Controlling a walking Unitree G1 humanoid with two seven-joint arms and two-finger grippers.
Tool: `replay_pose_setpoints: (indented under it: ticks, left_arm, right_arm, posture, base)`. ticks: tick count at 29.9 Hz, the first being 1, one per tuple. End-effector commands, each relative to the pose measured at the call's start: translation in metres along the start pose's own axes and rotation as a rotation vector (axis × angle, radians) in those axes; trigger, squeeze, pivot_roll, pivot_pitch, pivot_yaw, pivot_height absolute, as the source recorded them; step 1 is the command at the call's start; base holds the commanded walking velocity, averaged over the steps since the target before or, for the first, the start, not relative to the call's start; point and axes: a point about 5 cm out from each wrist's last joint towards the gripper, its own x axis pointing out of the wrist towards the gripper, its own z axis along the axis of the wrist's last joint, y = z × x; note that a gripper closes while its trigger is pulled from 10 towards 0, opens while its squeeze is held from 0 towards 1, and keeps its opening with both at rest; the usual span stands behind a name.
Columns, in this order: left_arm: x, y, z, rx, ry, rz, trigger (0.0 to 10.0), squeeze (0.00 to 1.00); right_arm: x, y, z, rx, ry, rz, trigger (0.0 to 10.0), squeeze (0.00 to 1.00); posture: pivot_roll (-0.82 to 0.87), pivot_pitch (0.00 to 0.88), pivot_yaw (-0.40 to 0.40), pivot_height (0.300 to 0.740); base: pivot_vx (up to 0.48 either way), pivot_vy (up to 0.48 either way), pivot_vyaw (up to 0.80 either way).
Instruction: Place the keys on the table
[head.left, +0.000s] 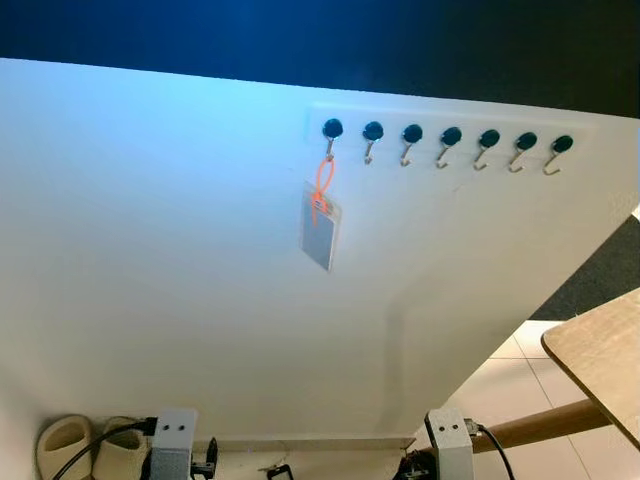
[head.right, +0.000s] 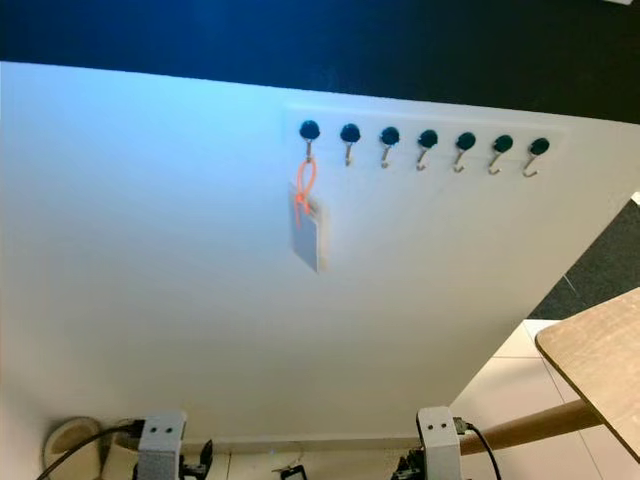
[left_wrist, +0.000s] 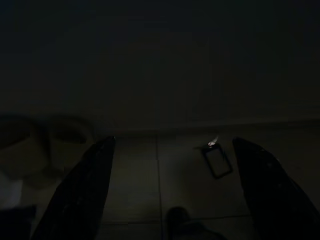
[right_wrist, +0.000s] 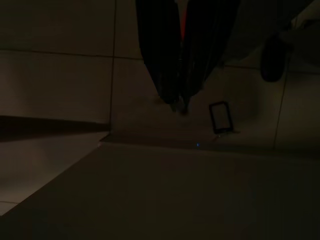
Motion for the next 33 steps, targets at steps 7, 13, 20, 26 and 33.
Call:
replay_pose_setpoints:
  ticks: [7,13,20,26,33]
  left_arm:
    - [-0.001,-0.012,-0.007,0.031,0.025,-0.043,10.0,0.00]
    - [-0.001,-0.008,-0.006,-0.012,0.016,-0.034,10.0,0.00]
    - [0.000,-0.002,-0.006,-0.051,0.026,-0.017,10.0,0.00]
    - [-0.002,0.001,-0.010,-0.036,0.041,-0.016,10.0,0.00]
    - [-0.007,-0.004,-0.017,-0.124,0.058,-0.058,10.0,0.00]
  right_arm:
    - [-0.003,-0.003,-0.011,0.030,0.030,-0.039,10.0,0.00]
    - [-0.004,-0.003,-0.014,0.061,0.041,-0.052,10.0,0.00]
    - [-0.002,0.004,-0.017,0.118,0.066,-0.027,10.0,0.00]
    - [-0.002,0.006,-0.020,0.130,0.074,-0.035,10.0,0.00]
    - [-0.004,0.006,-0.024,0.110,0.087,-0.042,10.0,0.00]
  posture:
    - [0.02,0.050,-0.079,0.740]
    - [0.03,0.050,-0.053,0.740]
    - [0.04,0.068,-0.035,0.740]
    - [0.05,0.075,-0.022,0.740]
    - [0.05,0.076,-0.030,0.740]
  base:
    - [0.000,0.000,0.00]
    - [0.000,0.000,0.00]
    - [0.000,0.000,0.00]
    - [0.000,0.000,0.00]
    - [0.000,0.000,0.00]
